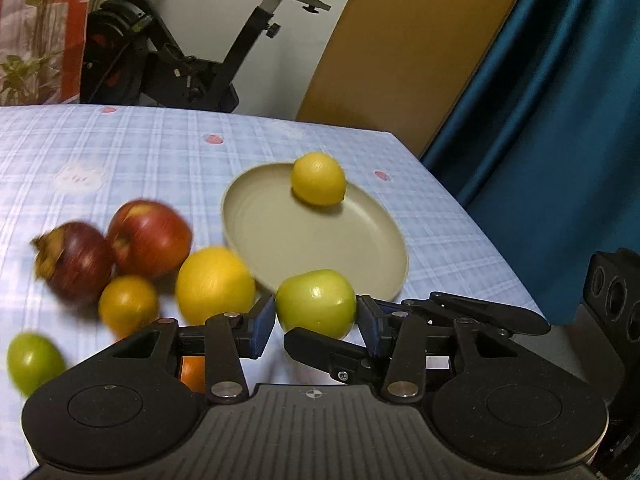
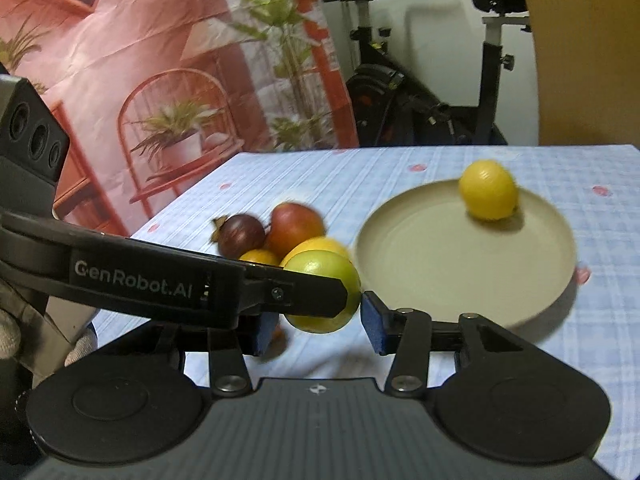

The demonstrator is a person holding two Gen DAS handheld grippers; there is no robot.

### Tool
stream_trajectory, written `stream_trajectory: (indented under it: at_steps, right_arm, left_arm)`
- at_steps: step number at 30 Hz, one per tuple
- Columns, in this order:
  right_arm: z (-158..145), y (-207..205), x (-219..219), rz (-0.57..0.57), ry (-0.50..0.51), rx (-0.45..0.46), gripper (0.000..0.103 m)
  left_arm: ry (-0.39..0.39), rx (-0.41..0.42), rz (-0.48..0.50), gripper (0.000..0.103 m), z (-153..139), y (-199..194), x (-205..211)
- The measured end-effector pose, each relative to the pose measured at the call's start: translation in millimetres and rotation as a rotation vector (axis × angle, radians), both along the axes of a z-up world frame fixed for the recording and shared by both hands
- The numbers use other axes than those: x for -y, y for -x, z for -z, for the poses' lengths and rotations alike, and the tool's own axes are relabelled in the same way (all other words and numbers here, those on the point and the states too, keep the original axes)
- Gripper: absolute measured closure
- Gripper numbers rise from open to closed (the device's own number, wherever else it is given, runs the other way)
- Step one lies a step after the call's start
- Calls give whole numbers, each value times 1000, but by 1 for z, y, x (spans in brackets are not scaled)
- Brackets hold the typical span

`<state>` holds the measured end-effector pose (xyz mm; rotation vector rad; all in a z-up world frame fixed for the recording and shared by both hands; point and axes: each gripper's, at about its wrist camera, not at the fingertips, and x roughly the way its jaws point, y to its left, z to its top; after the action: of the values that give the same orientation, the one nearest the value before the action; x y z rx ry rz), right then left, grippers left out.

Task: Organize fruits
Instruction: 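Carry the green apple onto the plate and open the left gripper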

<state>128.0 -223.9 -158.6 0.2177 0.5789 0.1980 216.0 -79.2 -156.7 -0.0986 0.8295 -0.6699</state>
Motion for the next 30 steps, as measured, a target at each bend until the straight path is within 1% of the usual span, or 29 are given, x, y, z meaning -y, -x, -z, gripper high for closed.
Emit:
stream_trajectory:
  at_steps: [4,7,10,14,20,25,28,30]
  right_arm:
    - [-1,-18,15,19,-12,-3,55]
    - [2,-34,24,26,-20,-16,55]
    - [8,-54,34,38,-49,-46,55]
    - [15,-70,39,45,-59,-68,55]
    - [21,-90,43,44,-70,-93,55]
    - [20,-100,38,43,-41,-98,55]
    - [19,-106,40,44,-39,-95,55]
    - [18,-110,41,55,-6,-108,55]
  left_arm:
    - [-25,4,3,55,-2,-21,16]
    - [-36,-19,-9,55,3,-40,25]
    - [-50,-38,-36,55,7,-55,30]
    - [-75,-44,-55,55,11,-67,32]
    - [-65,-62,-100,55,15,-79,28]
    - [-89,-19,-111,55,13,-86,33]
    - [-63,-12,-126,56,10,-89,31]
    - [-56,8,-131,56,6,-89,30]
